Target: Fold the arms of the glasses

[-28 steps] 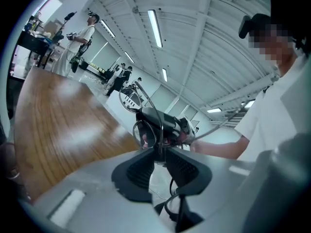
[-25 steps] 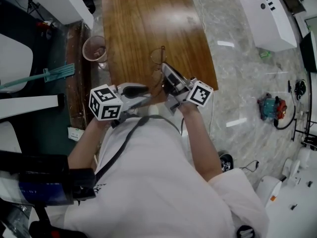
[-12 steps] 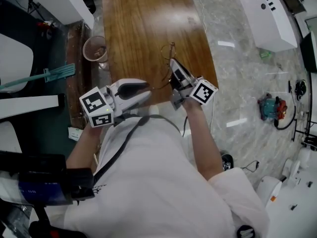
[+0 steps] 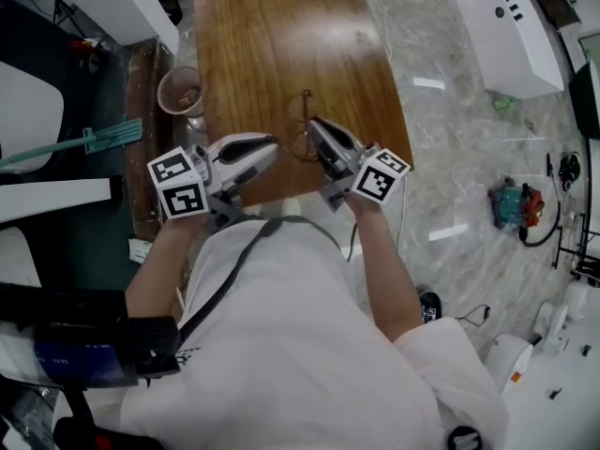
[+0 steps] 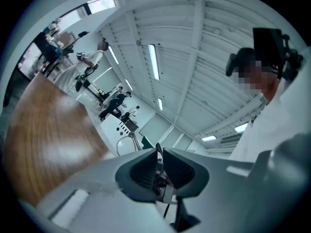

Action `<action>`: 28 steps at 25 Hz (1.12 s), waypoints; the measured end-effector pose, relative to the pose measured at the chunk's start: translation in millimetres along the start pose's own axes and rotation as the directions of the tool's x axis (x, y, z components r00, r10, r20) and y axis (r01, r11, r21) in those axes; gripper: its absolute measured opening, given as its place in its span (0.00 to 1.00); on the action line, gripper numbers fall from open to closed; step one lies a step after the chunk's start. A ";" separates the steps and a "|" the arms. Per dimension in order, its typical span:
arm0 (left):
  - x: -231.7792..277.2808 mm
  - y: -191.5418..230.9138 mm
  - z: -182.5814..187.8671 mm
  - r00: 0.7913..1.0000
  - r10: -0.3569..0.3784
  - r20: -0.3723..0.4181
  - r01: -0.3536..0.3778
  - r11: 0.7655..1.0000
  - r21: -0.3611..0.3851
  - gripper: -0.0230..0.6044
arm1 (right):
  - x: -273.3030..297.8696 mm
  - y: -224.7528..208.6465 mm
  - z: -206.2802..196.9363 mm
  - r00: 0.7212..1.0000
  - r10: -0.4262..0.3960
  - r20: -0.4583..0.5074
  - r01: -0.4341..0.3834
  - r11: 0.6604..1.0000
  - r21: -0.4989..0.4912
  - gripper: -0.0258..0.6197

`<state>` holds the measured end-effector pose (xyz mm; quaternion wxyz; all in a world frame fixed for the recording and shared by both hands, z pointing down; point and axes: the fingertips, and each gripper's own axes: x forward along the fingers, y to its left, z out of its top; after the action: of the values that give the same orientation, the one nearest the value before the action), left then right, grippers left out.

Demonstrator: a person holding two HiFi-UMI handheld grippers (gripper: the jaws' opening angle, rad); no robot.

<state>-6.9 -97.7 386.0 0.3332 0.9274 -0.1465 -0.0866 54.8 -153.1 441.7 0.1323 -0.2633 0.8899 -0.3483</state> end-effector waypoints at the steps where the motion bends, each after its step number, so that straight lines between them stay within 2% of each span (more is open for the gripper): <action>1: -1.3 7.3 2.5 1.000 0.003 0.029 -0.002 0.999 -0.054 0.11 | 2.9 7.3 -3.8 0.999 0.016 -0.035 -0.018 0.998 -0.055 0.09; 4: -6.5 26.6 7.1 0.995 0.031 0.093 -0.014 0.985 -0.175 0.12 | 10.9 25.3 -17.4 0.990 0.055 -0.129 -0.076 0.983 -0.167 0.09; 9: -9.8 47.7 -1.9 0.989 0.120 0.083 -0.096 0.966 -0.242 0.13 | 12.3 30.6 -33.4 0.979 0.035 -0.200 -0.089 0.960 -0.266 0.09; 12: -15.5 57.7 -9.3 0.982 0.175 0.067 -0.156 0.961 -0.229 0.13 | 14.8 33.6 -45.1 0.971 0.016 -0.237 -0.094 0.943 -0.319 0.09; 14: -19.5 62.1 -12.6 0.978 0.197 0.063 -0.179 0.959 -0.219 0.14 | 15.3 29.4 -45.6 0.975 -0.005 -0.223 -0.067 0.947 -0.314 0.09; 16: -22.2 62.5 -16.6 0.976 0.210 0.049 -0.195 0.956 -0.219 0.26 | 13.7 20.3 -41.6 0.980 -0.042 -0.193 -0.019 0.953 -0.302 0.09; 18: -24.6 59.1 -25.5 0.977 0.212 0.018 -0.204 0.956 -0.209 0.29 | 11.6 13.4 -36.7 0.983 -0.074 -0.168 0.020 0.953 -0.302 0.09; 20: -24.2 51.7 -38.1 0.982 0.189 -0.019 -0.189 0.963 -0.191 0.25 | 11.6 10.5 -34.3 0.982 -0.103 -0.159 0.046 0.944 -0.328 0.09; 22: -19.4 43.9 -48.1 0.987 0.155 -0.043 -0.160 0.971 -0.179 0.11 | 14.0 11.2 -34.5 0.979 -0.126 -0.161 0.059 0.927 -0.371 0.09; 28: -6.0 37.7 -54.3 0.990 0.129 -0.050 -0.136 0.974 -0.183 0.10 | 22.9 22.7 -41.2 0.974 -0.143 -0.176 0.051 0.894 -0.444 0.09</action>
<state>-6.6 -91.2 452.1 0.4260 0.8818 -0.1930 -0.0601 10.1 -129.2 454.6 -0.0398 -0.2934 0.9397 -0.1712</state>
